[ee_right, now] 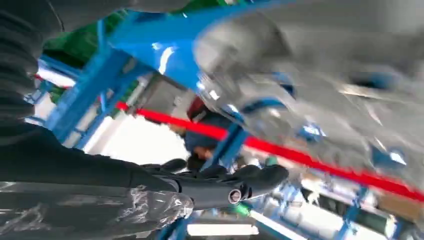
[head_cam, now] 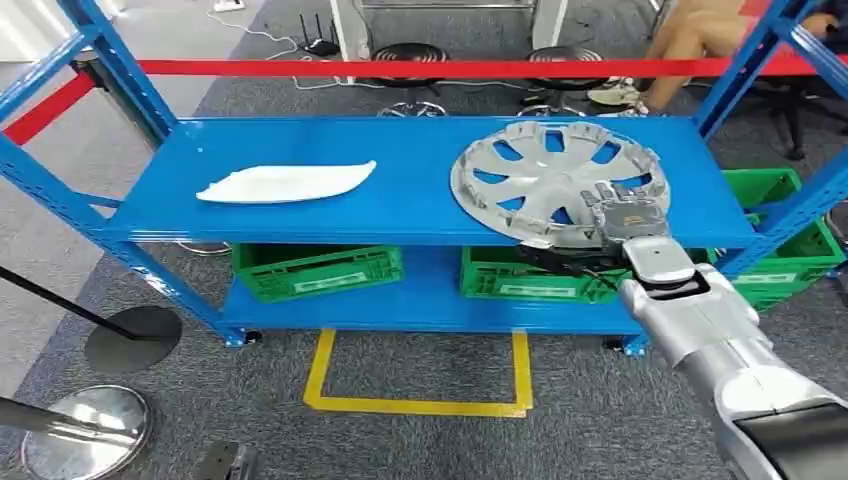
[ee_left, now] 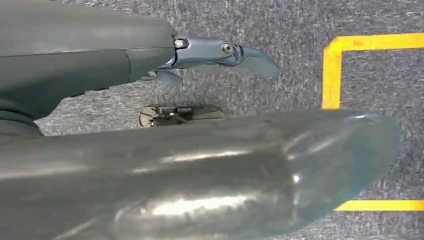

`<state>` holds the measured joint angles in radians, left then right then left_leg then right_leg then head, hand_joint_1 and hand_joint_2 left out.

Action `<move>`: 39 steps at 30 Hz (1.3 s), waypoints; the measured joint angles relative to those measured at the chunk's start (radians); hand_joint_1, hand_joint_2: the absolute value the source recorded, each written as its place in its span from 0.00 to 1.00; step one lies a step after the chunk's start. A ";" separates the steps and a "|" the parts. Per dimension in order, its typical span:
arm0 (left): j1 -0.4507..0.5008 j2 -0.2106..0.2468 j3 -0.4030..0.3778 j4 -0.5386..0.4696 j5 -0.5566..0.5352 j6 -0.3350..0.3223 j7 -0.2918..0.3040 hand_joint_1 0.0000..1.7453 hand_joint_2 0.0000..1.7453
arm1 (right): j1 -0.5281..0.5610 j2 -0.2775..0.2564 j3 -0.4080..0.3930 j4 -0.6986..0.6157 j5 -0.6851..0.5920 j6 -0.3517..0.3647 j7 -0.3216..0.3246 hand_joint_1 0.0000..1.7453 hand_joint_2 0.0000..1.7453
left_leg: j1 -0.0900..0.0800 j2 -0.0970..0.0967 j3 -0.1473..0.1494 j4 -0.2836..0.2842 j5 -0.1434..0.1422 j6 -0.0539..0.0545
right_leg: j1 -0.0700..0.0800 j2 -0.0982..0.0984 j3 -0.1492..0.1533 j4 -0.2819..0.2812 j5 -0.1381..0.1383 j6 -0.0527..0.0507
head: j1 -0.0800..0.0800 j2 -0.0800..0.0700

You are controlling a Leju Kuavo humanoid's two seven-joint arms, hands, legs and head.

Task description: Take the parts from the cabinet and place them on the table.

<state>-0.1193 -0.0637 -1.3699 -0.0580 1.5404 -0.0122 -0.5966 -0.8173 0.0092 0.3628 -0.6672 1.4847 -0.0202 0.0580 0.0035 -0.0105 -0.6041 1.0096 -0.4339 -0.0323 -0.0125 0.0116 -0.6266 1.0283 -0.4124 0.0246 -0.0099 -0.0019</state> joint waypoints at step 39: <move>0.002 0.001 0.001 0.000 0.000 -0.003 -0.024 0.00 0.00 | 0.049 0.000 -0.003 0.121 -0.010 -0.082 -0.013 0.00 1.00 | 0.007 0.002 -0.049 0.087 0.013 -0.005 | -0.002 -0.001 0.016 -0.004 -0.007 -0.006 | -0.003 0.000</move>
<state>-0.1177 -0.0626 -1.3691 -0.0580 1.5404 -0.0153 -0.6203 -0.7680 0.0095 0.3597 -0.5459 1.4748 -0.1026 0.0450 0.0103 -0.0081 -0.6533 1.0967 -0.4212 -0.0372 -0.0141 0.0105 -0.6108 1.0238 -0.4191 0.0189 -0.0134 -0.0019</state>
